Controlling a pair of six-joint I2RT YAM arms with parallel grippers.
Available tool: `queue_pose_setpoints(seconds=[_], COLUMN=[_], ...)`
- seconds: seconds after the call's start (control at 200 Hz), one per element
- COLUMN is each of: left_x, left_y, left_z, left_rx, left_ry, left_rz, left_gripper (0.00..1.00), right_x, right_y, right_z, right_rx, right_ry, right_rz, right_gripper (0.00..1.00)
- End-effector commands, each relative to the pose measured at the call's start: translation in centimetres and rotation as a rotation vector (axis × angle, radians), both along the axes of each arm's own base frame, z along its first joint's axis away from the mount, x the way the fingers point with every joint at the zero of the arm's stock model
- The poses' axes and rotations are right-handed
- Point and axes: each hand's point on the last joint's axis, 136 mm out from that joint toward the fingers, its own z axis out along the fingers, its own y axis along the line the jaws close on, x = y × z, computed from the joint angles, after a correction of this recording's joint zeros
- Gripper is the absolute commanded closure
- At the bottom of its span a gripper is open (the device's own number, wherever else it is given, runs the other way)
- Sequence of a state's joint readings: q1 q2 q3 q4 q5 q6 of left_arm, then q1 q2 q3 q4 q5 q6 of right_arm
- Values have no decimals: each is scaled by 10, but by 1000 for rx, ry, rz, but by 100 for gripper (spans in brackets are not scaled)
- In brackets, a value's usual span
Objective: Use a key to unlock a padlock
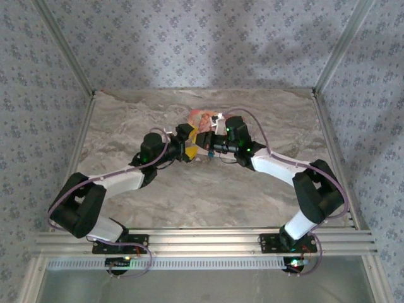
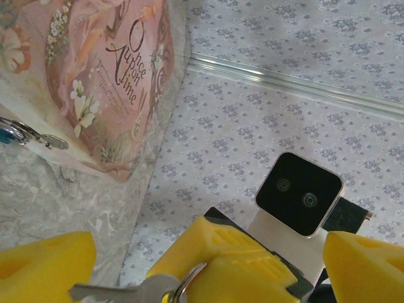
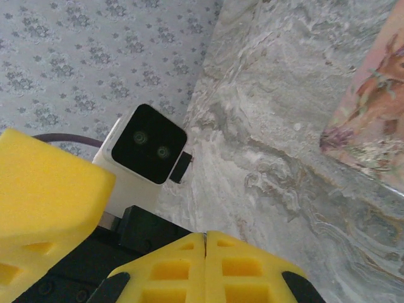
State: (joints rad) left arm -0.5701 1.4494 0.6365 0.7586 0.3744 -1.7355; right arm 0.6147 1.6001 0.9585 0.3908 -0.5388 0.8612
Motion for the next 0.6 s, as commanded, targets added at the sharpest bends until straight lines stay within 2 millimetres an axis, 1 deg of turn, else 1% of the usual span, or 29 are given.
queue_pose_setpoints(seconds=[0.0, 0.265, 0.465, 0.595], left_x=[3, 5, 5, 6], left_y=[0, 5, 9, 10], left_z=[15, 10, 7, 6], left_rx=[-39, -35, -23, -19], left_ry=[-40, -33, -30, -30], left_rz=[20, 46, 56, 61], left_gripper=[10, 25, 36, 41], right_x=[1, -6, -8, -9], right_y=[10, 6, 2, 1], right_z=[17, 11, 10, 10], right_rx=[42, 27, 17, 16], right_ry=[-26, -8, -10, -13], right_rz=[23, 19, 11, 7], right_gripper=[100, 100, 100, 100])
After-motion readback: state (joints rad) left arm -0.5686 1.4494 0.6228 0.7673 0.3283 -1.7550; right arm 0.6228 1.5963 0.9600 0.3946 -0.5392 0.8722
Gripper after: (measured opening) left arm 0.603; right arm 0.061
